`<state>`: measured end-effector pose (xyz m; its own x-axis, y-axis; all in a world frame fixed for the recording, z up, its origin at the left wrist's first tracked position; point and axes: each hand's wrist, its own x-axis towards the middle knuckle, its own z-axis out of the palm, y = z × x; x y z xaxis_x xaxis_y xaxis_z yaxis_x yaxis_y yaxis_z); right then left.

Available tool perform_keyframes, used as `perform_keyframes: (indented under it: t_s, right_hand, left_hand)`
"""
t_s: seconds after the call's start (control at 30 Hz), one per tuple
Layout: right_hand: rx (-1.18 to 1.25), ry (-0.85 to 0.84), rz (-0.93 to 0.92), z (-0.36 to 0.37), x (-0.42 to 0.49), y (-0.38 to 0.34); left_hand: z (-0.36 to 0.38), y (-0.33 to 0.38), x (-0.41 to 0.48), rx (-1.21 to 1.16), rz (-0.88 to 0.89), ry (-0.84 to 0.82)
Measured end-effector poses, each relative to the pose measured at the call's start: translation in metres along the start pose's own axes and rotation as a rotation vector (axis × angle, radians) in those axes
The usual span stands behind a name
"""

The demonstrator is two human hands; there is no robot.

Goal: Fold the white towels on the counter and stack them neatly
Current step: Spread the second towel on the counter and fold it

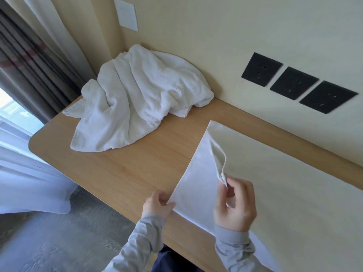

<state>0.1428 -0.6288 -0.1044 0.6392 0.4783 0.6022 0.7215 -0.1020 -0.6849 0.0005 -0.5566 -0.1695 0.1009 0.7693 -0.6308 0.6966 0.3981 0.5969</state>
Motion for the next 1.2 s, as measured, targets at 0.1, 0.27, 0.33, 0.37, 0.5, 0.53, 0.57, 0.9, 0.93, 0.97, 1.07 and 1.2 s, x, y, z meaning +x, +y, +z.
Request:
perform_keyframes:
  t_s: [0.1, 0.27, 0.33, 0.37, 0.5, 0.53, 0.57, 0.9, 0.93, 0.97, 1.07, 1.2]
  right_hand:
    - [-0.071, -0.198, -0.059, 0.012, -0.023, -0.002]
    - [-0.195, -0.534, -0.048, 0.041, -0.067, 0.014]
    - [-0.192, -0.581, -0.019, 0.043, -0.072, 0.014]
    - [-0.184, -0.598, -0.011, 0.043, -0.074, 0.014]
    - [-0.175, -0.599, -0.008, 0.037, -0.075, 0.016]
    - [-0.178, -0.592, -0.014, 0.036, -0.075, 0.016]
    - [-0.178, -0.591, -0.016, 0.035, -0.075, 0.015]
    - [0.091, -0.9, 0.251, 0.025, -0.049, 0.03]
    - [0.049, -0.903, 0.25, 0.028, -0.033, 0.039]
    - [-0.009, -0.894, 0.22, 0.035, -0.014, 0.049]
    - [-0.252, -1.021, -0.037, 0.07, 0.053, 0.077]
    - [-0.698, -1.349, -0.344, 0.123, 0.126, 0.109]
  left_hand:
    - [0.007, 0.005, 0.002, 0.041, -0.009, -0.071]
    - [0.009, 0.001, 0.005, -0.066, -0.055, -0.047]
    - [0.01, -0.002, 0.003, -0.265, -0.093, -0.064]
    - [0.011, -0.003, 0.002, -0.367, -0.121, -0.078]
    - [0.01, -0.005, -0.001, -0.616, -0.214, -0.099]
    - [0.01, -0.005, -0.003, -0.647, -0.218, -0.101]
    - [0.01, -0.004, -0.004, -0.667, -0.215, -0.104]
    - [0.015, -0.009, -0.006, -0.508, -0.08, -0.051]
    - [0.014, -0.006, -0.007, -0.498, -0.071, -0.05]
    - [0.013, -0.005, -0.008, -0.47, -0.058, -0.046]
    - [0.009, -0.001, -0.012, -0.34, 0.021, -0.03]
    - [0.001, 0.001, -0.016, -0.2, 0.085, -0.035]
